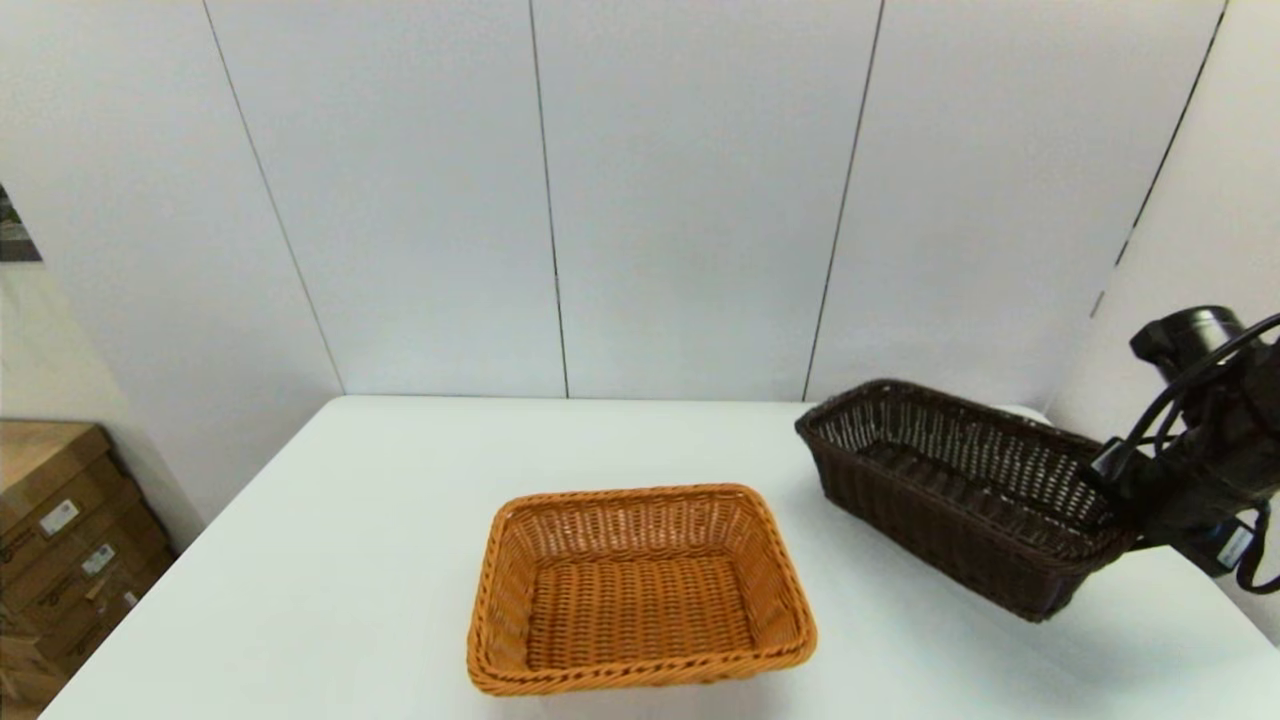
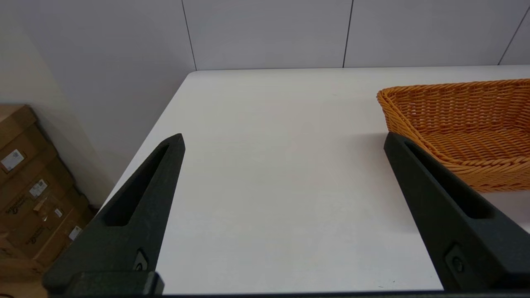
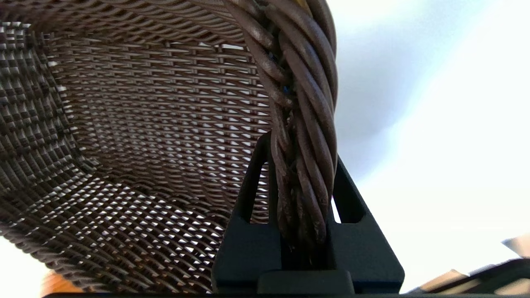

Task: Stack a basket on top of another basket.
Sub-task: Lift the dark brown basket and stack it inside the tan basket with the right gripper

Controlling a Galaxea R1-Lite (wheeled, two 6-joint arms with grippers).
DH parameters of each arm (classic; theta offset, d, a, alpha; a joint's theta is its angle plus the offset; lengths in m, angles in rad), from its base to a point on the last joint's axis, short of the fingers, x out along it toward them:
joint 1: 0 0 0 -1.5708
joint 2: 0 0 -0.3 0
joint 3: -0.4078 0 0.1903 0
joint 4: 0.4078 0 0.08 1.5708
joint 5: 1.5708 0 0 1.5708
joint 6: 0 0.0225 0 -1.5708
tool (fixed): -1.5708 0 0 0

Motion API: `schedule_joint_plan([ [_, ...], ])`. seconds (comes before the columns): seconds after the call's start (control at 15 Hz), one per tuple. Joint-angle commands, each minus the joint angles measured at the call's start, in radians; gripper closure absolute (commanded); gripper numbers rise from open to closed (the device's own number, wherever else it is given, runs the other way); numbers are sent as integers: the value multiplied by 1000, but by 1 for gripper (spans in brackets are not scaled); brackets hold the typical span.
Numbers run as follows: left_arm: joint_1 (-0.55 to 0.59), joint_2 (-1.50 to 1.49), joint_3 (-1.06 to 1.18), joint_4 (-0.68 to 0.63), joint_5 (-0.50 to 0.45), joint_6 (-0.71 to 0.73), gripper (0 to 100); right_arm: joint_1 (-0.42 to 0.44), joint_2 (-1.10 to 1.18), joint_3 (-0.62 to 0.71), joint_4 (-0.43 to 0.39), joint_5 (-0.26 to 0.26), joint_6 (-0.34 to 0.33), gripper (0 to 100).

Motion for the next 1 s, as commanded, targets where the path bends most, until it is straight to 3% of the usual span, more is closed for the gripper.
schedule_joint_plan([
  [0.07, 0, 0, 0, -1, 0, 0, 0, -15, -161, -23, 1, 62, -1, 100],
  [0.2, 0, 0, 0, -1, 0, 0, 0, -12, -214, -28, 15, 133, -1, 100],
  [0.27, 0, 0, 0, -1, 0, 0, 0, -6, -244, -48, 73, 202, -2, 100],
  [0.47, 0, 0, 0, -1, 0, 0, 0, 42, -306, -78, 139, 409, -7, 100],
  [0.53, 0, 0, 0, -1, 0, 0, 0, 82, -317, -78, 141, 430, -7, 100],
  [0.73, 0, 0, 0, -1, 0, 0, 0, 233, -323, -78, 159, 430, -8, 100],
  [1.0, 0, 0, 0, -1, 0, 0, 0, 499, -302, -81, 156, 432, -27, 100],
])
